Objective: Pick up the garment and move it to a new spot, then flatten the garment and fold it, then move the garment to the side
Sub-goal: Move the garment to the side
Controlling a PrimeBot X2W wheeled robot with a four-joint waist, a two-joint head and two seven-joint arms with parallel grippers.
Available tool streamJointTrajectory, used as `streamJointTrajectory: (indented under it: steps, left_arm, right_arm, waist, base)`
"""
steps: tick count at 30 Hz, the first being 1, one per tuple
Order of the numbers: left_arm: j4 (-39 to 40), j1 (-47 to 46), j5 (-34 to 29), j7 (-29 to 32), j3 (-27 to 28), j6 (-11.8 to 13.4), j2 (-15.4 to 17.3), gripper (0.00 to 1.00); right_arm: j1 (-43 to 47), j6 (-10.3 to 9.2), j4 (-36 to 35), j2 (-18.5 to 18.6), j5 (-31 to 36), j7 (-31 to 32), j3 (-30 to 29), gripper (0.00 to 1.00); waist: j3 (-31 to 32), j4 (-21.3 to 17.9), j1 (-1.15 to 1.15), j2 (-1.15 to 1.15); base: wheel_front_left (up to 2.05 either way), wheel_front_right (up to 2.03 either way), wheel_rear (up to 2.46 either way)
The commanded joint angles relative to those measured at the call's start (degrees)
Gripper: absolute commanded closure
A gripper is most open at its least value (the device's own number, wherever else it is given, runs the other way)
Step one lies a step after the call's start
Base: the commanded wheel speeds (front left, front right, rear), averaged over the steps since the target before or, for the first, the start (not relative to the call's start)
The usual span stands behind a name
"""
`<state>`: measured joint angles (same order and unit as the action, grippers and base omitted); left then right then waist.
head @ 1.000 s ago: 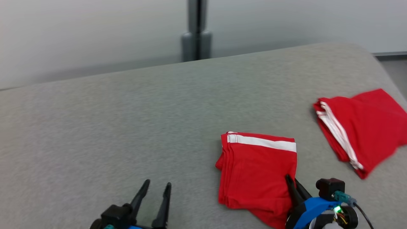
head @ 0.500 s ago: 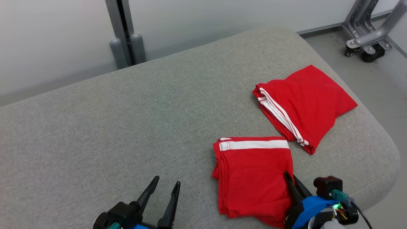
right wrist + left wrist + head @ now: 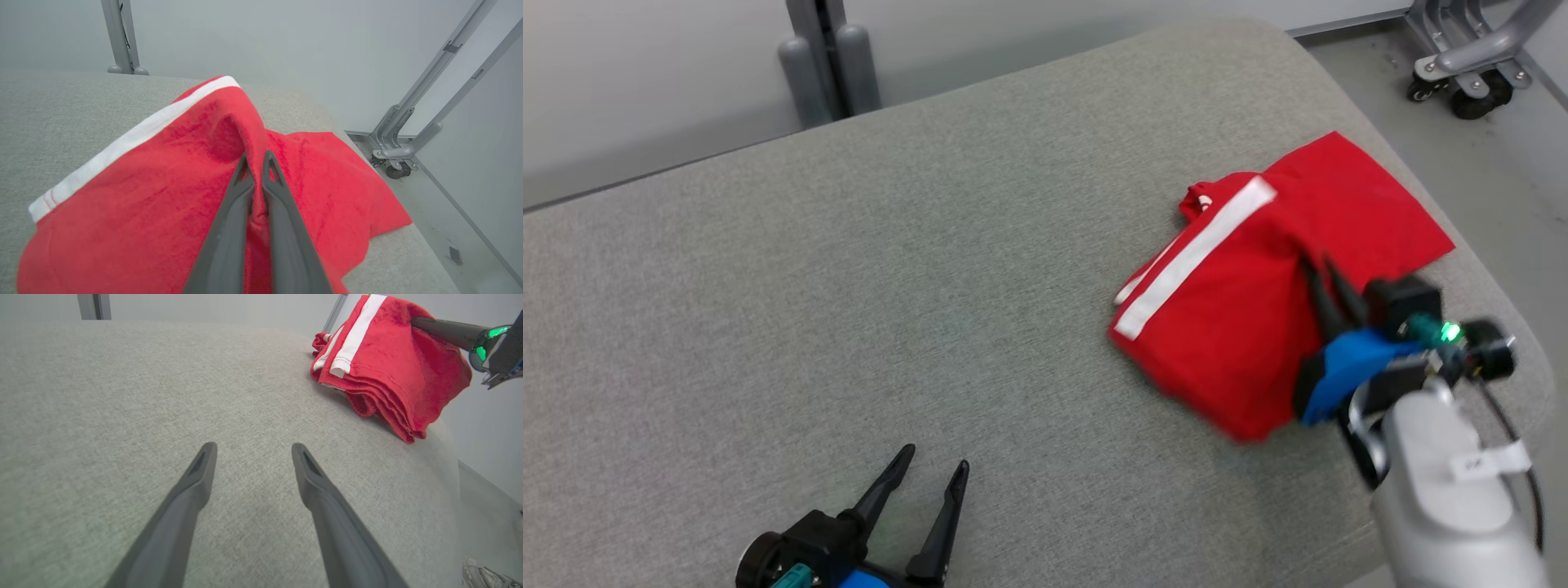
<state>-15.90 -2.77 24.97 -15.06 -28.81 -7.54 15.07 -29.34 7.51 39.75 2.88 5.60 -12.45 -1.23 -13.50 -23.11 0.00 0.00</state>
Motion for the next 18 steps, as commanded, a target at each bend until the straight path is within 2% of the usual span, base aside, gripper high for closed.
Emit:
streamJointTrajectory:
  steps: [1, 9, 10, 11, 12, 18]
  left_arm:
    - [0.2, -1.0, 0.2, -0.1, 0.0, 0.1, 0.7, 0.00]
    - [0.6, -2.6, 1.9, -0.1, -0.4, 0.1, 3.0, 0.00]
    - [0.5, -2.8, 2.1, -0.1, -0.2, 0.1, 3.2, 0.00]
    - [0.5, -3.1, 2.1, -0.1, -0.1, 0.1, 3.5, 0.00]
    - [0.5, -3.4, 2.1, -0.1, 0.1, 0.1, 3.7, 0.00]
    - [0.5, -3.5, 2.0, -0.1, 1.4, 0.1, 4.5, 0.00]
  right_arm:
    - [-2.3, -0.04, -1.2, 0.6, 1.9, 1.0, -1.7, 1.00]
    - [-7.4, -0.04, -6.7, 3.8, 14.1, 10.9, -15.8, 1.00]
    - [-7.0, -0.04, -7.4, 3.9, 15.6, 12.3, -18.2, 0.90]
    - [-6.7, -0.04, -8.2, 3.7, 16.8, 13.2, -20.3, 0.16]
    - [-6.6, -0.04, -9.4, 3.3, 17.9, 13.2, -22.2, 0.00]
    - [-5.2, -0.04, -12.7, 0.9, 22.3, 12.1, -31.3, 0.00]
  waist:
    - [-0.9, 0.7, 0.00, 0.00]
    - [-4.0, 4.5, 0.00, 0.00]
    - [-4.2, 4.9, 0.00, 0.00]
    - [-4.5, 5.3, 0.00, 0.00]
    - [-4.7, 5.6, 0.00, 0.00]
    - [-5.0, 6.4, 0.00, 0.00]
  base:
    - [0.00, 0.00, 0.00]
    - [0.00, 0.00, 0.00]
    - [0.00, 0.00, 0.00]
    - [0.00, 0.00, 0.00]
    - [0.00, 0.00, 0.00]
    - [0.00, 0.00, 0.00]
